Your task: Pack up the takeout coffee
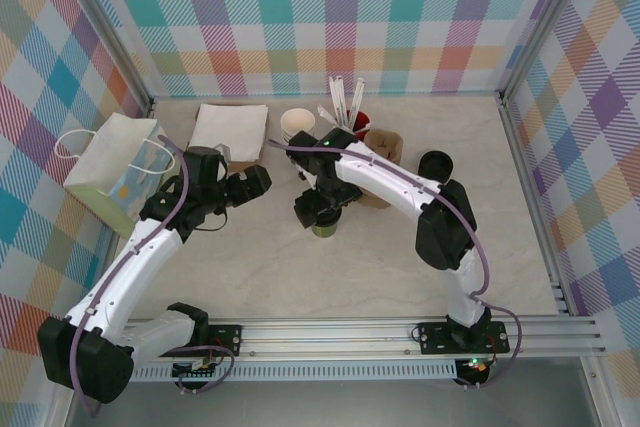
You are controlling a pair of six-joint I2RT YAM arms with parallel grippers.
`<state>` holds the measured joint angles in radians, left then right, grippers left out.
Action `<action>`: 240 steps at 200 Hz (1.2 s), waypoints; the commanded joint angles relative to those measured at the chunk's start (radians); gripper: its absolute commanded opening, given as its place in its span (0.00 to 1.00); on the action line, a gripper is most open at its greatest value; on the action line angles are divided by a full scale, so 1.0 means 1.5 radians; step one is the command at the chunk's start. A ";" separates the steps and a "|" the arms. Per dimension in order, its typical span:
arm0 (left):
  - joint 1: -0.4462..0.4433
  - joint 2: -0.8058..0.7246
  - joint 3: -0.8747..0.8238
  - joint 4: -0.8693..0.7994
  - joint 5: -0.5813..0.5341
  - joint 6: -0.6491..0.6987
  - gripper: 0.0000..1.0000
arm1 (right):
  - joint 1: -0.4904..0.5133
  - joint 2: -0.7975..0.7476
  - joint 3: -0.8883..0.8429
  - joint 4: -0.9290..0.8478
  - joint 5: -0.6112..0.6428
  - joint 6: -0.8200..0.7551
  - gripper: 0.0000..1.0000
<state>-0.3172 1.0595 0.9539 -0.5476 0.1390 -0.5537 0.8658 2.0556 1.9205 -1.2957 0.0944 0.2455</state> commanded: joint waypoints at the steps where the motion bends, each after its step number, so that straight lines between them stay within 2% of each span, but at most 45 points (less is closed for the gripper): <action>1: 0.013 -0.013 -0.006 -0.014 -0.008 0.009 0.95 | 0.006 0.018 0.022 -0.013 0.002 -0.011 1.00; 108: 0.013 -0.014 -0.007 -0.021 -0.011 0.013 0.96 | 0.006 0.070 0.029 0.021 0.008 -0.026 1.00; 125: 0.013 -0.014 -0.008 -0.024 -0.013 0.013 0.96 | 0.006 0.074 0.026 0.020 0.008 -0.026 0.98; 146: 0.014 -0.016 -0.008 -0.027 -0.015 0.014 0.96 | 0.006 0.070 0.020 0.020 0.010 -0.023 0.92; 176: 0.013 -0.017 -0.009 -0.027 -0.017 0.014 0.96 | 0.006 0.059 0.010 0.015 0.010 -0.014 0.89; 240: 0.013 -0.017 -0.009 -0.027 -0.021 0.016 0.96 | -0.003 -0.018 -0.063 0.019 0.010 0.013 0.88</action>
<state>-0.3168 1.0550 0.9524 -0.5739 0.1207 -0.5526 0.8654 2.1136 1.8683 -1.2434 0.1017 0.2310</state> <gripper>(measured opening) 0.960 0.882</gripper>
